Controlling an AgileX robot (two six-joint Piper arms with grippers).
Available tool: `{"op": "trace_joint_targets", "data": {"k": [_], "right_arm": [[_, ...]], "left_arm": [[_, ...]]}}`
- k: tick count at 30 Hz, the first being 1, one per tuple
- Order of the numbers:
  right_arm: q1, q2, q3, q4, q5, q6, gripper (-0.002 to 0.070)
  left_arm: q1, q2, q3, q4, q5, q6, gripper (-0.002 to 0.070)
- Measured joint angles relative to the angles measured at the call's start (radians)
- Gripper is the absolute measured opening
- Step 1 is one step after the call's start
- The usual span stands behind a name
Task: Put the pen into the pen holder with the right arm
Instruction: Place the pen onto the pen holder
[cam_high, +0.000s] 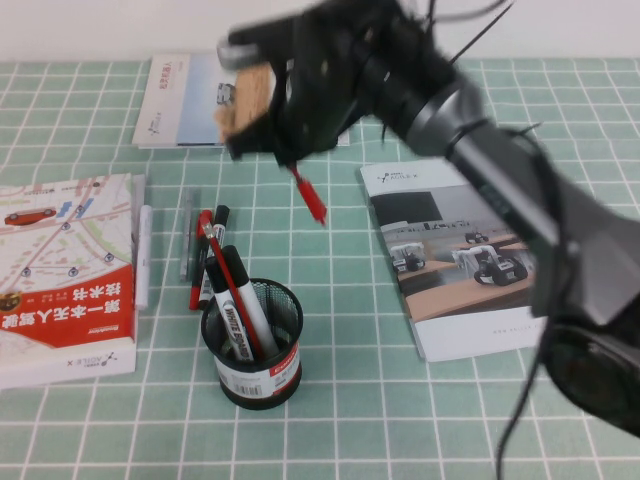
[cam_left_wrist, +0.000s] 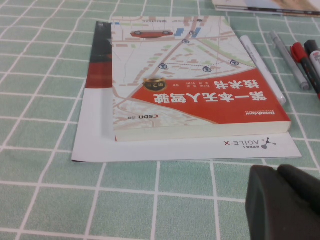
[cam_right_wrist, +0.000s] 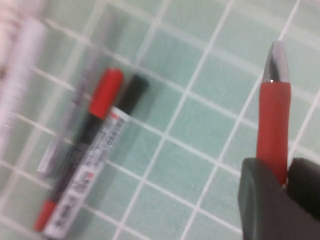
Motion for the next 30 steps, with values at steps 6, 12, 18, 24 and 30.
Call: {"op": "trace_joint_targets", "data": {"k": [6,12,18,24,30], "right_arm": [[0.000,-0.168,0.158,0.009,0.003,-0.026,0.0064],[0.000,-0.403,0.472,-0.006,-0.008,-0.035,0.0063],[0.006,-0.678,0.921,0.048,-0.360,-0.037,0.0063],[0.052,-0.869,1.387,0.089,-0.924,-0.053,0.0062],[0.146,-0.949,1.712,0.077,-1.530,-0.060,0.0062]], "left_arm": [[0.000,0.000,0.000,0.000,0.000,0.000,-0.0004],[0.000,0.000,0.000,0.000,0.000,0.000,-0.0004],[0.000,0.000,0.000,0.000,0.000,0.000,-0.0004],[0.000,0.000,0.000,0.000,0.000,0.000,-0.0004],[0.000,0.000,0.000,0.000,0.000,0.000,-0.0004]]}}
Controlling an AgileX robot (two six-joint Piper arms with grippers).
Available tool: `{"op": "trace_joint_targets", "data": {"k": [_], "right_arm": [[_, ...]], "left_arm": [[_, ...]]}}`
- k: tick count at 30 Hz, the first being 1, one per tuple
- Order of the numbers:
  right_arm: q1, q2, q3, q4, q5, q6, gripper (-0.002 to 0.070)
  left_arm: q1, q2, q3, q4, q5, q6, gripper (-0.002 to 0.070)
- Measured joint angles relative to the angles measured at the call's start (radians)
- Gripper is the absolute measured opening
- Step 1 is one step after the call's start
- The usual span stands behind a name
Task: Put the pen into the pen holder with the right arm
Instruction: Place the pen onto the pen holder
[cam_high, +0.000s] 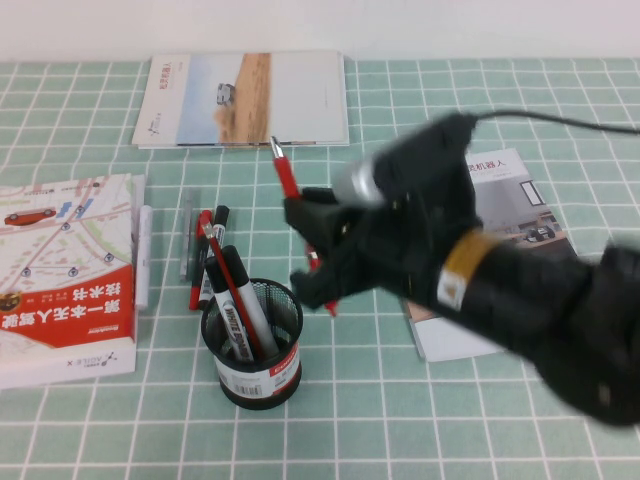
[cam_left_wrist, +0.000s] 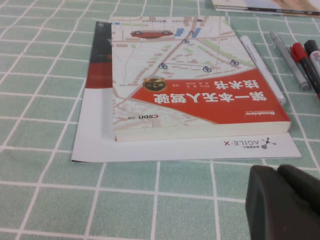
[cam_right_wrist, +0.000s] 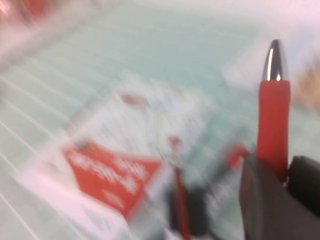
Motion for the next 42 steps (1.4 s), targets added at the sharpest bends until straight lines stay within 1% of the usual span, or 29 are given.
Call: {"op": "trace_joint_targets", "data": {"k": [4,10,14,21,28,31,36,39,42], "right_arm": [[0.042,0.014,0.098,-0.064,-0.307,-0.002,0.0062],[0.058,0.118,0.109,-0.116,-0.564,-0.032,0.0067],[0.058,0.217,0.109,-0.115,-0.660,-0.049,0.0061],[0.058,0.341,0.109,-0.105,-0.736,-0.080,0.0061],[0.054,0.379,0.109,-0.078,-0.739,-0.084,0.0064],[0.054,0.379,0.109,-0.072,-0.727,-0.084,0.0106],[0.054,0.379,0.109,-0.070,-0.691,-0.084,0.0232],[0.054,0.376,0.109,-0.070,-0.656,-0.084,0.0263],[0.054,0.341,0.109,-0.070,-0.585,-0.084,0.0272]], "left_arm": [[0.000,0.000,0.000,0.000,0.000,0.000,-0.0004],[0.000,0.000,0.000,0.000,0.000,0.000,-0.0004],[0.000,0.000,0.000,0.000,0.000,0.000,-0.0004],[0.000,0.000,0.000,0.000,0.000,0.000,-0.0004],[0.000,0.000,0.000,0.000,0.000,0.000,-0.0004],[0.000,0.000,0.000,0.000,0.000,0.000,-0.0004],[0.000,0.000,0.000,0.000,0.000,0.000,-0.0004],[0.000,0.000,0.000,0.000,0.000,0.000,-0.0004],[0.000,0.000,0.000,0.000,0.000,0.000,-0.0004]]}}
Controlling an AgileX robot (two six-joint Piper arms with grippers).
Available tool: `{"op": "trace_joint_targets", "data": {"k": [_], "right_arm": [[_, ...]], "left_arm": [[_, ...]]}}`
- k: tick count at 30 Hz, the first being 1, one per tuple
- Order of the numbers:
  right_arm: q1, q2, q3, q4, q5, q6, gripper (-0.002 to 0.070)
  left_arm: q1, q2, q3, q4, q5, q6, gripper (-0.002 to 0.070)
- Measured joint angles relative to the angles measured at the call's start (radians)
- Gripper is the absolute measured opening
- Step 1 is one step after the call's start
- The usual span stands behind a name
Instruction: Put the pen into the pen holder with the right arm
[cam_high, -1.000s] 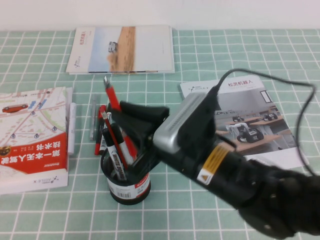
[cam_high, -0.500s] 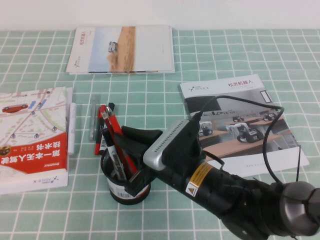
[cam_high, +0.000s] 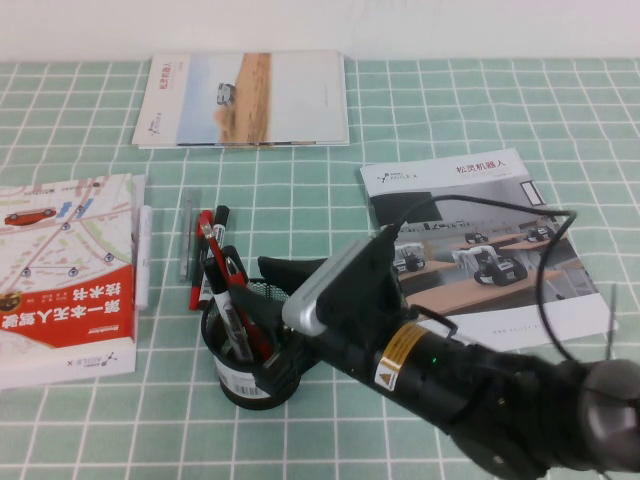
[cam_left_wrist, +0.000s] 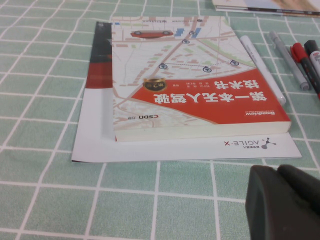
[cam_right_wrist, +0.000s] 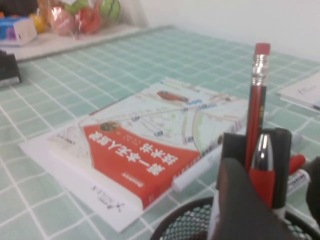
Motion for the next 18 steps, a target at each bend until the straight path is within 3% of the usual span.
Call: {"op": "trace_joint_targets", "data": {"k": [5,12,18], "right_arm": [[0.000,-0.141,0.000,0.000,0.226,0.002,0.0242],[0.000,-0.422,0.016,-0.070,0.646,0.002,0.0023],[0.000,-0.672,0.151,-0.057,0.787,0.002,-0.0014]], "left_arm": [[0.000,0.000,0.000,0.000,0.000,0.000,-0.0004],[0.000,0.000,0.000,0.000,0.000,0.000,-0.0004],[0.000,0.000,0.000,0.000,0.000,0.000,-0.0004]]}}
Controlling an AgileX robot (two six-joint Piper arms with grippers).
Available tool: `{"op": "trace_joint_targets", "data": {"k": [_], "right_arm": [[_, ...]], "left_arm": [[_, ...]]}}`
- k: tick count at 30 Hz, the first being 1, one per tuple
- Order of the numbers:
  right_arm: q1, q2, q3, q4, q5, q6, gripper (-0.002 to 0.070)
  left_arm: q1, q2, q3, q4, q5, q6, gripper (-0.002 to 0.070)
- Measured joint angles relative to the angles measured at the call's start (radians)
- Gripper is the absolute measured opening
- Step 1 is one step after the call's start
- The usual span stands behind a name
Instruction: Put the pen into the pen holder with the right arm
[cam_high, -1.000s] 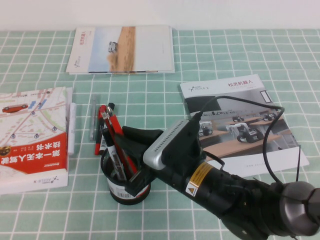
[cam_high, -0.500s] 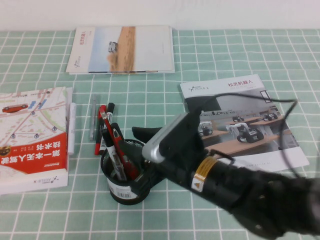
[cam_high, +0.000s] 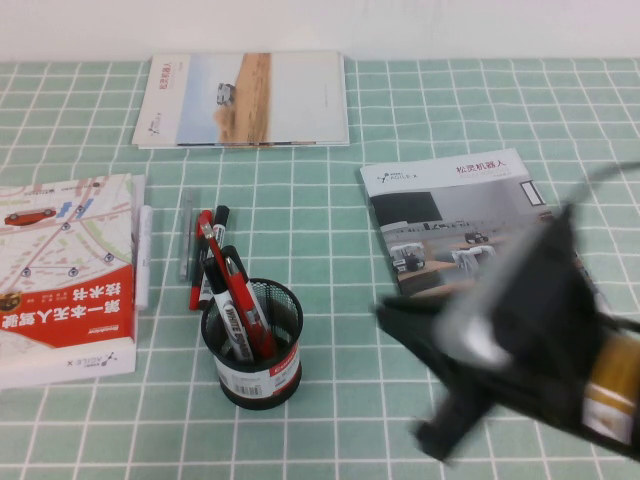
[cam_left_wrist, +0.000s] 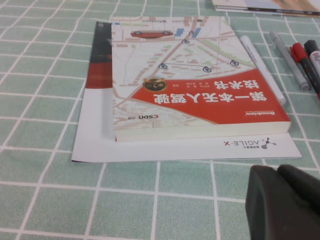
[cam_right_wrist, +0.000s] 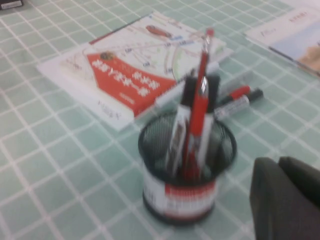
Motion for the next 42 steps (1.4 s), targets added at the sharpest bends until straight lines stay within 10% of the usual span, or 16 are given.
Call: {"op": "trace_joint_targets", "data": {"k": [20,31,42], "right_arm": [[-0.039,-0.305,0.356,0.018,0.174,0.000,-0.0019],[-0.543,-0.726,0.654,0.068,0.065,0.000,-0.0019],[-0.757,-1.118,0.668,0.126,0.365,0.000,-0.0019]], "left_arm": [[0.000,0.000,0.000,0.000,0.000,0.000,-0.0004],[0.000,0.000,0.000,0.000,0.000,0.000,-0.0004],[0.000,0.000,0.000,0.000,0.000,0.000,-0.0004]]}}
